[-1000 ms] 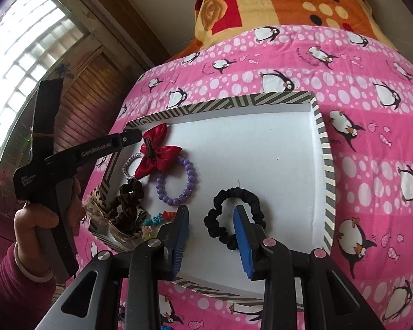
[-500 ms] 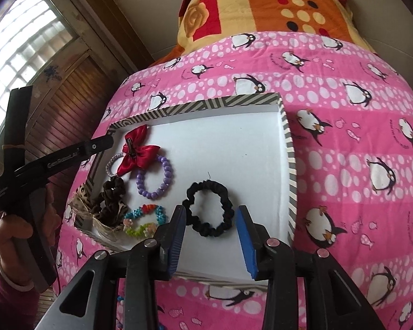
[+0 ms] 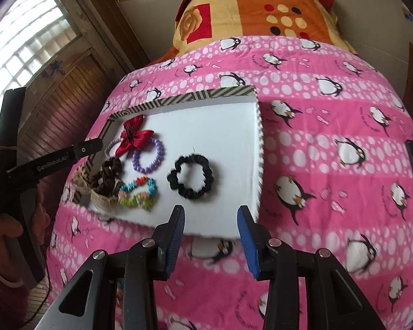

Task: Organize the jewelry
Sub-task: 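Withdraw both tools toward the multicolor and orange bead bracelets, then grasp multicolor bead bracelet with left tool while right tool grasps orange crystal bracelet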

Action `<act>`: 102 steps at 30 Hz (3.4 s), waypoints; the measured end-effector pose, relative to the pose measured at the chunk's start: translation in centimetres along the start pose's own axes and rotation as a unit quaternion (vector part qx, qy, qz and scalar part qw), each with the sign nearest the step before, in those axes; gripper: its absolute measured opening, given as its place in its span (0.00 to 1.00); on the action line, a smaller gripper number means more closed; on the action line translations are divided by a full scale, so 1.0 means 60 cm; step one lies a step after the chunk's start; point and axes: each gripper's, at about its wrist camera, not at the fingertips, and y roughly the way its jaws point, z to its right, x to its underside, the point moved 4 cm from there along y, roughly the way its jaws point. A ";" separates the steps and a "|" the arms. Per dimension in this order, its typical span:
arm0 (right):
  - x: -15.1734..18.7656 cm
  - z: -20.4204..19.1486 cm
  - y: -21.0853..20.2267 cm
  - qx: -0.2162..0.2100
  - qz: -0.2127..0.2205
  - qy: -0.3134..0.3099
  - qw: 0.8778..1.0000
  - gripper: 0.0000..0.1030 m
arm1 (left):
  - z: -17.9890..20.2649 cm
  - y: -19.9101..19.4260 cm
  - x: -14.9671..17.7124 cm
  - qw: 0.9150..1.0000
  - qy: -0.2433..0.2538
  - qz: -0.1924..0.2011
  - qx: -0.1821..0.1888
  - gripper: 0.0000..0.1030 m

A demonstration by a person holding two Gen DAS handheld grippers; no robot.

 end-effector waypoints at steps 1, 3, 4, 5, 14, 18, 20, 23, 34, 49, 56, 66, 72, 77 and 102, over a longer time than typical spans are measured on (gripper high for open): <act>0.009 0.002 -0.005 0.002 -0.001 -0.002 1.000 0.37 | 0.000 -0.006 0.009 1.000 -0.001 -0.004 0.006 0.47; 0.029 0.006 -0.014 0.006 -0.005 -0.006 1.000 0.38 | -0.002 -0.018 0.029 1.000 -0.006 -0.016 0.023 0.49; 0.037 0.009 -0.018 0.007 -0.007 -0.008 1.000 0.38 | -0.006 -0.025 0.041 0.999 -0.011 -0.022 0.031 0.51; 0.048 0.012 -0.022 0.008 -0.008 -0.010 1.000 0.38 | -0.010 -0.032 0.053 0.999 -0.016 -0.027 0.035 0.52; 0.167 0.034 -0.040 0.010 -0.048 -0.033 0.998 0.39 | -0.033 -0.066 0.155 0.994 -0.054 -0.067 0.064 0.62; 0.213 0.036 -0.048 -0.003 -0.060 -0.039 0.997 0.39 | -0.044 -0.067 0.201 0.991 -0.077 -0.086 0.067 0.66; 0.228 0.031 -0.050 -0.009 -0.065 -0.046 0.997 0.39 | -0.050 -0.065 0.224 0.990 -0.084 -0.094 0.059 0.66; 0.244 0.020 -0.054 -0.015 -0.069 -0.059 0.996 0.39 | -0.059 -0.059 0.258 0.989 -0.091 -0.105 0.044 0.66; 0.243 -0.052 -0.052 -0.052 -0.066 -0.114 0.990 0.39 | -0.083 -0.035 0.315 0.988 -0.100 -0.117 -0.005 0.66; 0.214 -0.156 0.048 -0.066 -0.132 -0.214 0.965 0.35 | -0.062 0.006 0.298 0.993 -0.036 -0.107 -0.040 0.66; 0.222 -0.155 0.081 -0.076 -0.157 -0.219 0.960 0.08 | -0.049 0.015 0.280 0.996 -0.021 -0.082 -0.027 0.16; 0.175 -0.130 0.005 -0.095 -0.082 -0.175 0.977 0.08 | -0.066 -0.014 0.256 0.993 -0.064 -0.085 0.041 0.08; 0.148 -0.107 -0.037 -0.096 -0.049 -0.154 0.982 0.08 | -0.065 -0.058 0.238 0.993 -0.067 -0.068 0.067 0.08; 0.127 -0.103 -0.055 -0.091 -0.027 -0.143 0.985 0.08 | -0.066 -0.096 0.220 0.995 -0.056 -0.049 0.067 0.08; 0.036 -0.055 -0.071 -0.059 0.014 -0.115 0.992 0.08 | 0.025 -0.115 0.050 0.998 0.036 0.013 0.046 0.08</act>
